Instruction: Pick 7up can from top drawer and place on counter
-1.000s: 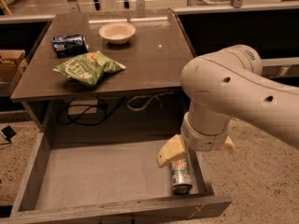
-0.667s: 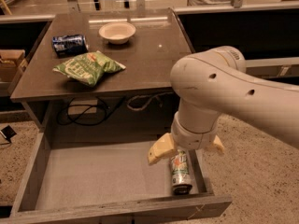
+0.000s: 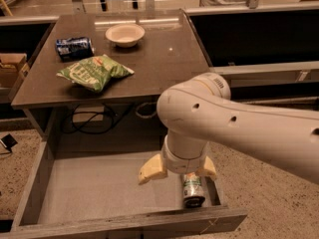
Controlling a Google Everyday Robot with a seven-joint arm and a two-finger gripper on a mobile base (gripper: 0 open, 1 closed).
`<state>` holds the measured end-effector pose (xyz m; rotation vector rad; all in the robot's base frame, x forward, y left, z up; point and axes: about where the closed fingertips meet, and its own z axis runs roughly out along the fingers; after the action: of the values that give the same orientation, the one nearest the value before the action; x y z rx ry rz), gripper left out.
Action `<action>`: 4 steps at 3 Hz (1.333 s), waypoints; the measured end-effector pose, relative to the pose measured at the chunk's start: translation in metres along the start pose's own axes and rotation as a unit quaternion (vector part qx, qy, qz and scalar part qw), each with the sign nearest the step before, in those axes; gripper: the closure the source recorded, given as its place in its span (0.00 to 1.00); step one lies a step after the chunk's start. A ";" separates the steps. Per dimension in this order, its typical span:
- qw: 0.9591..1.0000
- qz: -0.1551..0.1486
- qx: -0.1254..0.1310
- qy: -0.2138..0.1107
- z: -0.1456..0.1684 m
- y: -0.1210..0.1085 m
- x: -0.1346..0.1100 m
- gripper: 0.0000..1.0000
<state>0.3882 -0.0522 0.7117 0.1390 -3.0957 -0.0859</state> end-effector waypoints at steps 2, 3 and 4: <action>1.000 -0.004 -0.019 -0.017 0.033 0.017 -0.004 0.00; 0.999 -0.006 -0.031 -0.026 0.047 0.014 -0.012 0.00; 0.999 -0.002 -0.039 -0.033 0.062 0.008 -0.023 0.00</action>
Offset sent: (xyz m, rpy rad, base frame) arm 0.0041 0.0314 -0.0542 0.0755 -0.0494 0.0193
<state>0.4079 -0.0388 0.6493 0.1439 -3.1513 -0.2138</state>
